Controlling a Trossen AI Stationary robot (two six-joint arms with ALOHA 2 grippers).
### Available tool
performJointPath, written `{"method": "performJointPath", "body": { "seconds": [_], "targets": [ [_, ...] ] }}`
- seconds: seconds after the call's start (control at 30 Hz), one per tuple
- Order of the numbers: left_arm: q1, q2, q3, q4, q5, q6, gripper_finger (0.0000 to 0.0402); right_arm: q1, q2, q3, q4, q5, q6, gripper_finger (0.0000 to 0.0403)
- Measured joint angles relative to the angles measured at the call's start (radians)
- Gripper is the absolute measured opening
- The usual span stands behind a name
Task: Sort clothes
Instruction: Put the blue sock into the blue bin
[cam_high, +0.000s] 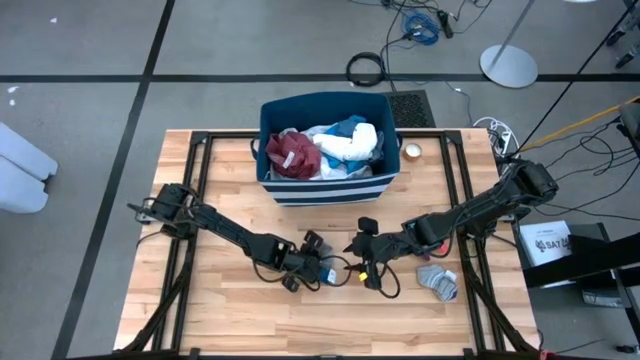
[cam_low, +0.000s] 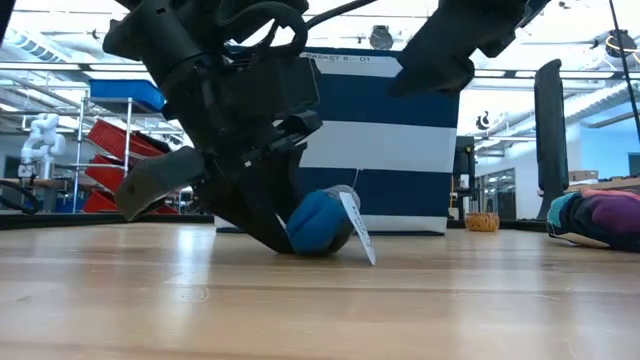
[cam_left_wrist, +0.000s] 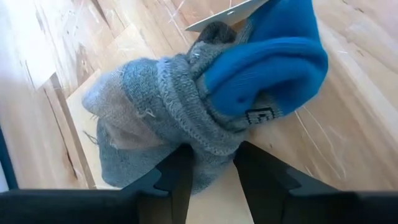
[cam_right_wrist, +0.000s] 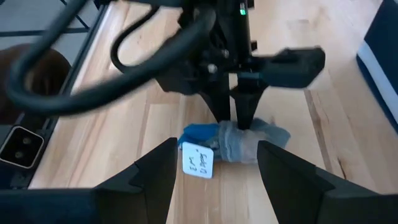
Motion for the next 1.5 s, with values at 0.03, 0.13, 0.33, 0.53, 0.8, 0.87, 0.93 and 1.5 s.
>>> {"method": "performJointPath", "body": {
  "seconds": [0.03,0.13,0.33,0.53,0.8,0.87,0.93,1.5],
  "targets": [
    [0.000,0.000,0.000,0.002,0.002,0.000,0.0127,0.000,0.000,0.000,0.009,0.000,-0.007,0.0208],
    [0.000,0.002,-0.002,0.015,0.005,0.000,0.0095,0.000,0.000,0.000,0.012,0.003,-0.010,0.0208],
    [0.002,0.002,-0.002,0.018,0.017,0.003,0.0014,0.000,0.000,0.000,0.007,0.049,-0.013,0.0208],
    [-0.004,-0.012,-0.002,0.013,-0.015,0.011,0.0015,0.000,0.000,-0.004,0.003,0.051,-0.022,0.0208],
    [-0.038,-0.184,-0.007,-0.051,-0.105,0.009,0.0015,0.000,0.000,-0.066,0.012,0.050,-0.079,0.0208],
    [-0.052,-0.231,-0.007,-0.069,-0.119,0.003,0.0015,0.000,0.000,-0.085,0.027,0.051,-0.088,0.0208],
    [-0.066,-0.284,-0.007,-0.067,-0.123,0.003,0.0015,-0.004,0.000,-0.109,0.083,0.050,-0.096,0.0208],
    [-0.112,-0.412,-0.005,-0.005,-0.134,-0.077,0.0015,0.027,0.000,-0.152,0.582,-0.100,-0.332,0.0208]
  ]
}}
